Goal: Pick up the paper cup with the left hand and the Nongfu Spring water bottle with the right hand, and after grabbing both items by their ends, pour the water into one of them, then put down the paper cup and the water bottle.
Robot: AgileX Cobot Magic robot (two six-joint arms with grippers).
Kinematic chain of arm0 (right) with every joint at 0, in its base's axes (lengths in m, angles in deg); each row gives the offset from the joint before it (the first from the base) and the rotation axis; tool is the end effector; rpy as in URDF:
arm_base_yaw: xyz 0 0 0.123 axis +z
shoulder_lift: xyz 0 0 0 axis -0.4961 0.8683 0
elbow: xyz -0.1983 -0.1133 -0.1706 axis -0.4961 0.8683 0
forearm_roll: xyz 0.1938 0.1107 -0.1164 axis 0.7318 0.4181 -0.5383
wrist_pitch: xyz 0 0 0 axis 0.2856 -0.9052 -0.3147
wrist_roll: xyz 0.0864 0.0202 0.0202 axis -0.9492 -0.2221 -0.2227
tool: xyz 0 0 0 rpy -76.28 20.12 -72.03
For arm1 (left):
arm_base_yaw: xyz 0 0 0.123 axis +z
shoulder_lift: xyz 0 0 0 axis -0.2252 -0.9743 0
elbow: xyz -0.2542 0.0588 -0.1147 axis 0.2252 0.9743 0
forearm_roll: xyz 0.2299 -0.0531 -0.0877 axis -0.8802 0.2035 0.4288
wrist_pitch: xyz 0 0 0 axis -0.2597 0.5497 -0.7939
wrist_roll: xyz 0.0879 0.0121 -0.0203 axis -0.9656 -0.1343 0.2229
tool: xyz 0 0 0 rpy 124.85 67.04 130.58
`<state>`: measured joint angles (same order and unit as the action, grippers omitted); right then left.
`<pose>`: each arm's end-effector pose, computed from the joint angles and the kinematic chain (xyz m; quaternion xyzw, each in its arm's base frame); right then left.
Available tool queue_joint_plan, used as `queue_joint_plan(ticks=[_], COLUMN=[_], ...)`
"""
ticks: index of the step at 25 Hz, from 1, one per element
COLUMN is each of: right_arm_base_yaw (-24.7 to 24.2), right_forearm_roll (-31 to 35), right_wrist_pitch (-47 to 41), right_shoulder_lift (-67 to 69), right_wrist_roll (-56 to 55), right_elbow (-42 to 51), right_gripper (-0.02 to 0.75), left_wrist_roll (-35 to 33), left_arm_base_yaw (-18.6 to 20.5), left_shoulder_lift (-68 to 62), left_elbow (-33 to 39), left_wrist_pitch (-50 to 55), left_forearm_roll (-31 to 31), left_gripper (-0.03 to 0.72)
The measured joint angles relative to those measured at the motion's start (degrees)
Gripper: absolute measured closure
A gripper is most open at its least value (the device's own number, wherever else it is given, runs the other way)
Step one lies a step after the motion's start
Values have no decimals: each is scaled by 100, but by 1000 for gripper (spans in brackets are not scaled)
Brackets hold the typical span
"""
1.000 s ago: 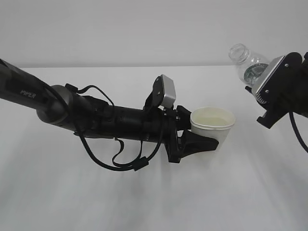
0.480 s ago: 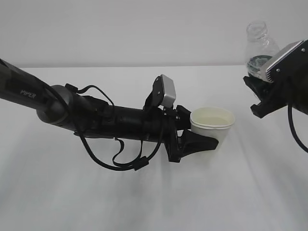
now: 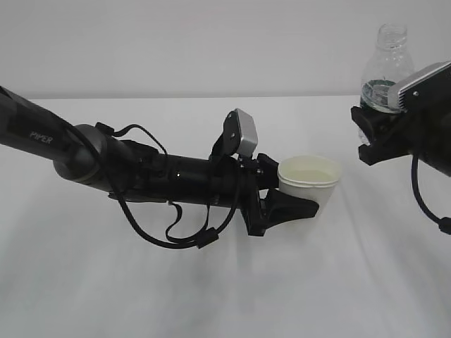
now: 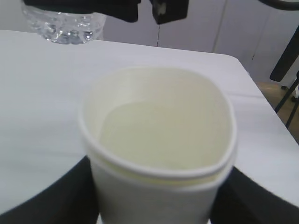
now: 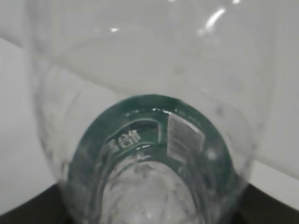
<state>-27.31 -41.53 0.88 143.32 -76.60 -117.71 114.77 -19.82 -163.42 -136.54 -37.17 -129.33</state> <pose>0.3174 0.0365 0.1781 -0.2585 0.7242 -0.0256 0.6388 0.3293 -0.2997 0.1052 0.5066 0.5809 -0.4653 0.4352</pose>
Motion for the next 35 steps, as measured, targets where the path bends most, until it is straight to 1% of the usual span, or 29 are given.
queue_joint_plan(ticks=[5, 12, 20, 28, 35], right_arm_base_yaw=[0, 0, 0, 0, 0], right_forearm_roll=[84, 503, 861, 891, 1082], right_wrist_pitch=[379, 437, 724, 1420, 1500], right_shoulder_lift=[195, 359, 806, 1516, 1651], right_wrist_roll=[-453, -719, -765, -765, -765], right_elbow=[0, 0, 0, 0, 48], right_gripper=[330, 330, 330, 330, 330], left_wrist_roll=[0, 0, 0, -36, -176], left_arm_base_yaw=[0, 0, 0, 0, 0], left_shoulder_lift=[0, 0, 0, 0, 0], left_elbow=[0, 0, 0, 0, 0], left_wrist_pitch=[0, 4, 4, 55, 135], left_forearm_roll=[20, 20, 24, 24, 124], left_gripper=[241, 241, 241, 241, 241])
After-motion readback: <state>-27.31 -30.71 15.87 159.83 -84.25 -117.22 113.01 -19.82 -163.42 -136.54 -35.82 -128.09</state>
